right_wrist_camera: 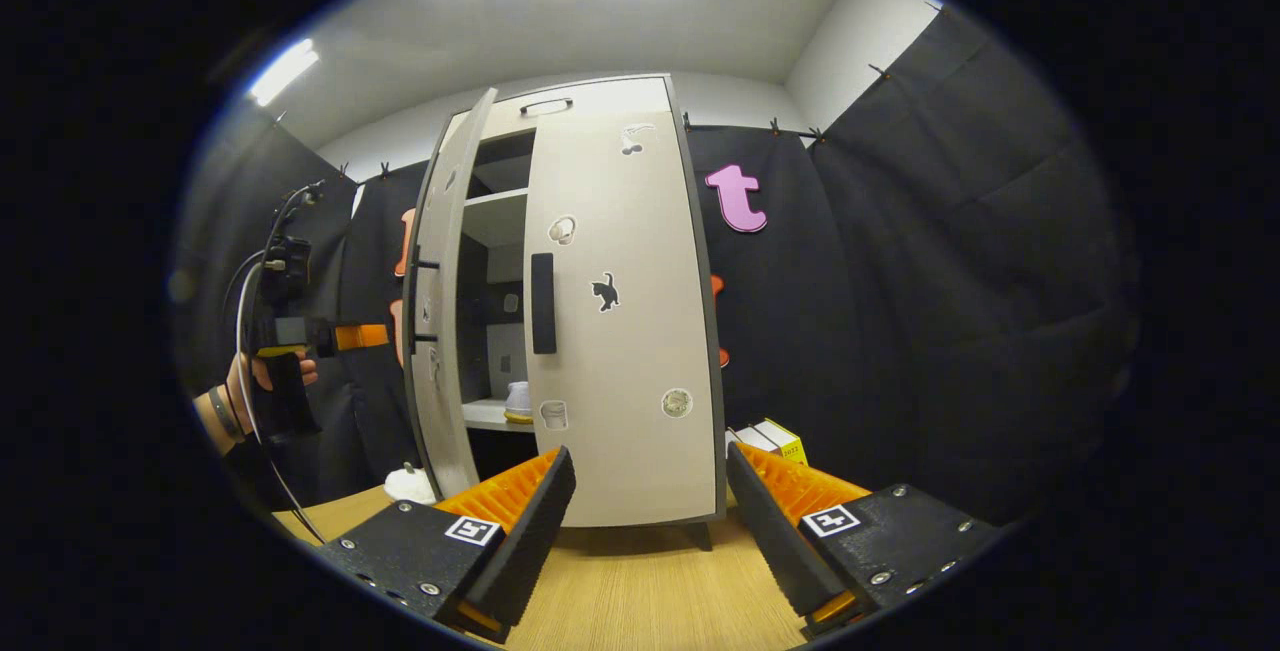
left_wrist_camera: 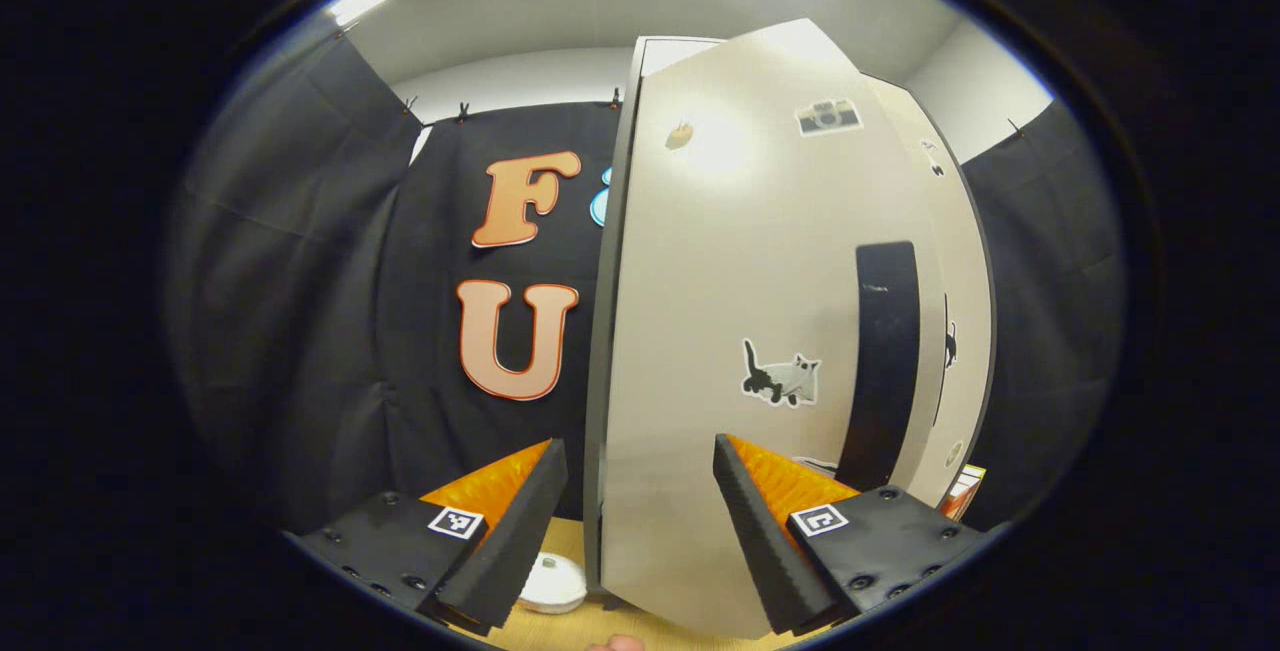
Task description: Grab one shoe with the right hand and put it into the shoe cabinet, grab the other shoe with the left hand and put it into the shoe cabinet; then close the right door with the right hand and the left door with the left hand.
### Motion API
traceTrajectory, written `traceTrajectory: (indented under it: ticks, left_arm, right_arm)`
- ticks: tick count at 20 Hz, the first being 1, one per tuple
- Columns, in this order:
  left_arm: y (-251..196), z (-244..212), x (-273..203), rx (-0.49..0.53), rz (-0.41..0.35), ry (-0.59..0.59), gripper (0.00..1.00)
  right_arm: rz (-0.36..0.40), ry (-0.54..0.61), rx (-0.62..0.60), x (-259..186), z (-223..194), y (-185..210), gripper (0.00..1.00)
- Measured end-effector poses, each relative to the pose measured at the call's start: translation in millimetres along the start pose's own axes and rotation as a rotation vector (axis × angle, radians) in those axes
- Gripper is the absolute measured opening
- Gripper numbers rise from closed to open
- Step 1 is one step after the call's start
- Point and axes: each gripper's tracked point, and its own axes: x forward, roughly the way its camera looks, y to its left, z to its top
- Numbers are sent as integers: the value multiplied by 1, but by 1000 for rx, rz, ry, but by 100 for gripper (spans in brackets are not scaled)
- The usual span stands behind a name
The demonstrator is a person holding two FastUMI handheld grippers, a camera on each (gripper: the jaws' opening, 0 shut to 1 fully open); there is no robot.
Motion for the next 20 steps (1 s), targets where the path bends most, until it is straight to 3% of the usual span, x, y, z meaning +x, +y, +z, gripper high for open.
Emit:
traceTrajectory:
  ticks: [8, 9, 12, 13, 14, 18, 20]
  left_arm:
    - [20, 21, -41, 19, 47, -31, 92]
    - [20, 15, -52, 30, 54, -21, 95]
    - [11, -8, -83, 33, 71, -10, 92]
    - [8, -17, -94, 28, 77, -4, 95]
    - [4, -25, -104, 19, 79, 1, 92]
    - [-16, -54, -139, -51, 66, -2, 95]
    - [-12, -79, -159, -51, 111, 28, 92]
  right_arm:
    - [6, -2, 0, 5, -2, 1, 94]
    - [12, -1, 0, 6, -3, 3, 94]
    - [30, 0, 7, 15, -4, 12, 94]
    - [35, 1, 13, 17, -4, 15, 94]
    - [42, 1, 16, 17, -4, 18, 94]
    - [56, 13, 17, 12, -12, 24, 94]
    - [56, 26, 11, 9, -18, 26, 94]
